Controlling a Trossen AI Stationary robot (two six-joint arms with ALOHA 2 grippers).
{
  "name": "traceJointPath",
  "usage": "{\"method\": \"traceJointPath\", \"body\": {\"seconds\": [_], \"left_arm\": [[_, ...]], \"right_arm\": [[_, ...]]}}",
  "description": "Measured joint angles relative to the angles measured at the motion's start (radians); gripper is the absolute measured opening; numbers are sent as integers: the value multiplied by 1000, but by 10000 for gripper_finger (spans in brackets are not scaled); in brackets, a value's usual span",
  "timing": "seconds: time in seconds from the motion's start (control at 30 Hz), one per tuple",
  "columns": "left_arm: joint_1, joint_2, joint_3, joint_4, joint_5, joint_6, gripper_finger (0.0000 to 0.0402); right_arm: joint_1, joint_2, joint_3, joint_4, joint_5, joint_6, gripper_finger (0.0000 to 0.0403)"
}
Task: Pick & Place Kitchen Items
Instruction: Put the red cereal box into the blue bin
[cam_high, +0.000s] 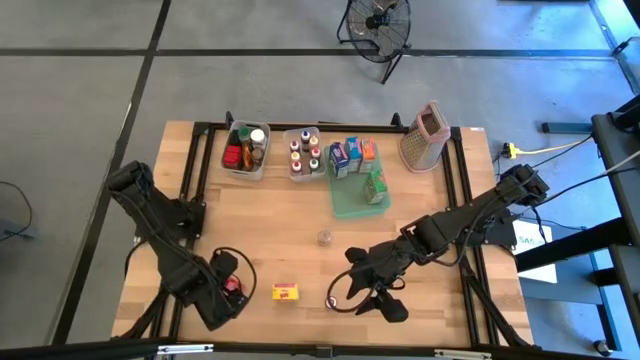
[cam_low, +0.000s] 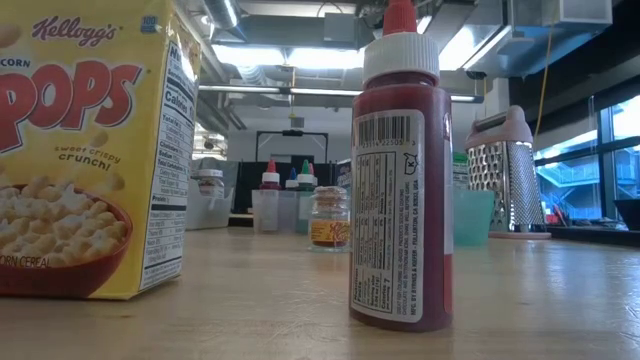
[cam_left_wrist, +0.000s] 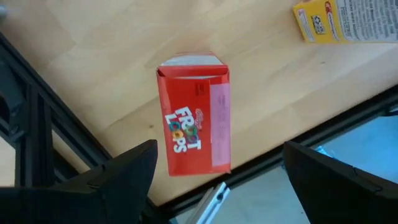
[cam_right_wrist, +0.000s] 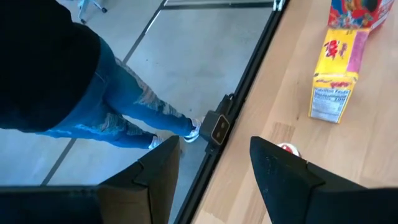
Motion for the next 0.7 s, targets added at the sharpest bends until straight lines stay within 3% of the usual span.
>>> {"method": "traceJointPath", "body": {"seconds": [0.4,0.7], "left_arm": [[-3,28,-17,-39,3,-9,341],[-3,28,-93,97,12,-16,341]], "right_arm": [[0,0,0,4,3,-18,199],[-2,0,0,3,3,-27,199]]}}
